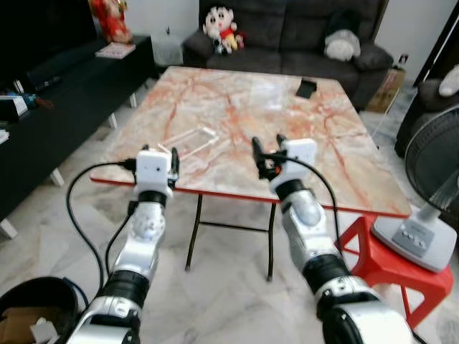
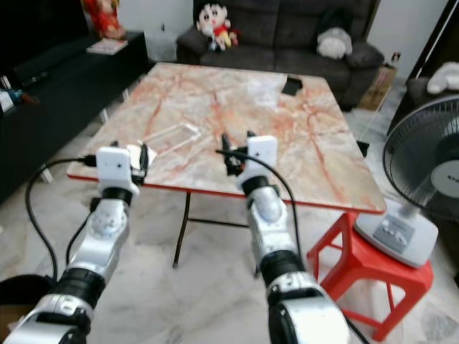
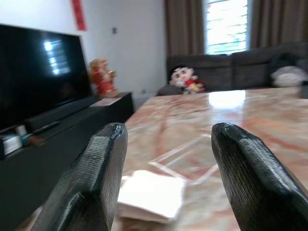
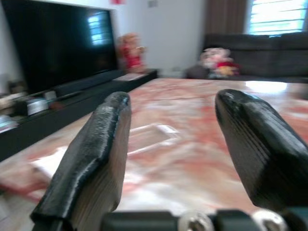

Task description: Picking trash to rubbish bin

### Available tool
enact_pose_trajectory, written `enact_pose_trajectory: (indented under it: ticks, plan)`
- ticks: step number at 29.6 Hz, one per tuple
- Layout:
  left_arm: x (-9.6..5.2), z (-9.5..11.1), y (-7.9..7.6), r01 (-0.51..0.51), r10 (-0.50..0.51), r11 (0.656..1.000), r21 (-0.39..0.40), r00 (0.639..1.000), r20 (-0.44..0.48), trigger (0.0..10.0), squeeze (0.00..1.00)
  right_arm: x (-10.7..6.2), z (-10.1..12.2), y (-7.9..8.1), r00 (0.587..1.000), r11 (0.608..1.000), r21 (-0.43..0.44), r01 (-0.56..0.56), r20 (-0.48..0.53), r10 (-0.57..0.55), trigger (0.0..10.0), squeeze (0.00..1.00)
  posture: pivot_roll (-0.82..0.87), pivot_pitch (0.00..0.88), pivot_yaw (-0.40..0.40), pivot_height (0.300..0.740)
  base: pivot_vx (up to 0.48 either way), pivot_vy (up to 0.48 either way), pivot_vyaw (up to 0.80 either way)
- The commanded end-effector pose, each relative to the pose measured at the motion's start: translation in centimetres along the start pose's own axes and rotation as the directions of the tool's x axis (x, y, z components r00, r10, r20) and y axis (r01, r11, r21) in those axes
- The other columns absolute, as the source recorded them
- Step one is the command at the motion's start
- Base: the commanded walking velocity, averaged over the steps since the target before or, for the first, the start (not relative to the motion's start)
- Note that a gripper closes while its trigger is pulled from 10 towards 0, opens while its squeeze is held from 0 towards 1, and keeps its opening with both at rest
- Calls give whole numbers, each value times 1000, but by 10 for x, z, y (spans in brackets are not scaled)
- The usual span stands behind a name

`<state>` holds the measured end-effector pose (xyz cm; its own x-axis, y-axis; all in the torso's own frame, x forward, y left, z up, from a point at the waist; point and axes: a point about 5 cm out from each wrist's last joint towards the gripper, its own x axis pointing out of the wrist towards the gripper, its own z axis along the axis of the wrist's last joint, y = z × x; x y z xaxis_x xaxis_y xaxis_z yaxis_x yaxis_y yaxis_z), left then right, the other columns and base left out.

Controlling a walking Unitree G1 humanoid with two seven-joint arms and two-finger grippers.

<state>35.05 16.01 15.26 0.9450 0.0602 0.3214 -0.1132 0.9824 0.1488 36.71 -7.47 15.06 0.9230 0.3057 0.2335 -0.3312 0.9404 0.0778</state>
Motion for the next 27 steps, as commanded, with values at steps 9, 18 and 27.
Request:
enact_pose_trajectory:
  ticks: [9,18,27]
  plan:
    - [3,5,0,2,-1,1000,-3,1000,16,10000,0,2,6,-3,1000,1000,-16,-1,22,2,10000,0,51,0,-60,740,317,0,541]
    - [3,5,0,3,-3,1000,-5,1000,15,10000,0,2,6,-4,1000,1000,4,8,17,-8,10000,0,51,0,-60,740,319,0,108]
    - [3,4,-1,14,-14,1000,-7,1000,9,10000,0,3,4,-3,1000,999,39,-3,2,3,10000,0,51,0,-60,740,323,0,-251]
